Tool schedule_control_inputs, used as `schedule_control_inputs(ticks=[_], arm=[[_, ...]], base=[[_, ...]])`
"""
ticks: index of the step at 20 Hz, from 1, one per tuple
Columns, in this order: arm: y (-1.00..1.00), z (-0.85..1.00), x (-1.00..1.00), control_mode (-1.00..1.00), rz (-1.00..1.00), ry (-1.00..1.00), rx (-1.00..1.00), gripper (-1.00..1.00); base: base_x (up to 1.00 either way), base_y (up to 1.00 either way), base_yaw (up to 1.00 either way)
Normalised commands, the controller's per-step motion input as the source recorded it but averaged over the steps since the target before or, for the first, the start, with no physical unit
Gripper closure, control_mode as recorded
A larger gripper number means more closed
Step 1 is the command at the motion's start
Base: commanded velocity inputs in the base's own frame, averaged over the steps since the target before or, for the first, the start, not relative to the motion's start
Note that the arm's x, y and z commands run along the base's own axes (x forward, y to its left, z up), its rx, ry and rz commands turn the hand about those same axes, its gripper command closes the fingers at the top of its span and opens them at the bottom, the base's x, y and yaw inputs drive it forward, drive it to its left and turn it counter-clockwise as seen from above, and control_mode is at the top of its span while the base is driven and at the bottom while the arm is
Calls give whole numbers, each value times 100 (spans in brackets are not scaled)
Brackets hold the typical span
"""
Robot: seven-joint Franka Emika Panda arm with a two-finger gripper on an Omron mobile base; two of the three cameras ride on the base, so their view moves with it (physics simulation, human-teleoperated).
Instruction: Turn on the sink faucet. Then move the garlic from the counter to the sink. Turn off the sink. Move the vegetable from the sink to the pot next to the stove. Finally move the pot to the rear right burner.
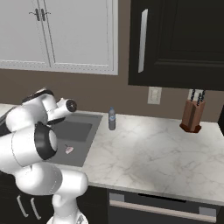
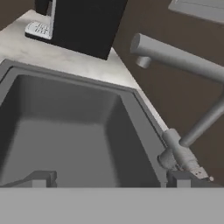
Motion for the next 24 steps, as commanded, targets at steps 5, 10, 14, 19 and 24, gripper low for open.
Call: schedule_control_inputs(ticks=[5, 10, 14, 19, 24], arm=[[0, 34, -16, -100, -24, 19, -1, -100], [0, 36, -9, -100, -24, 21, -2, -100], [-2, 23, -8, -100, -21, 25, -1, -100], [-5, 1, -6, -100, -22, 29, -1, -100], [-7, -4, -7, -100, -23, 29, 0, -100]], base=[[0, 0, 0], [0, 0, 0], [0, 0, 0], [0, 0, 0], [0, 0, 0]])
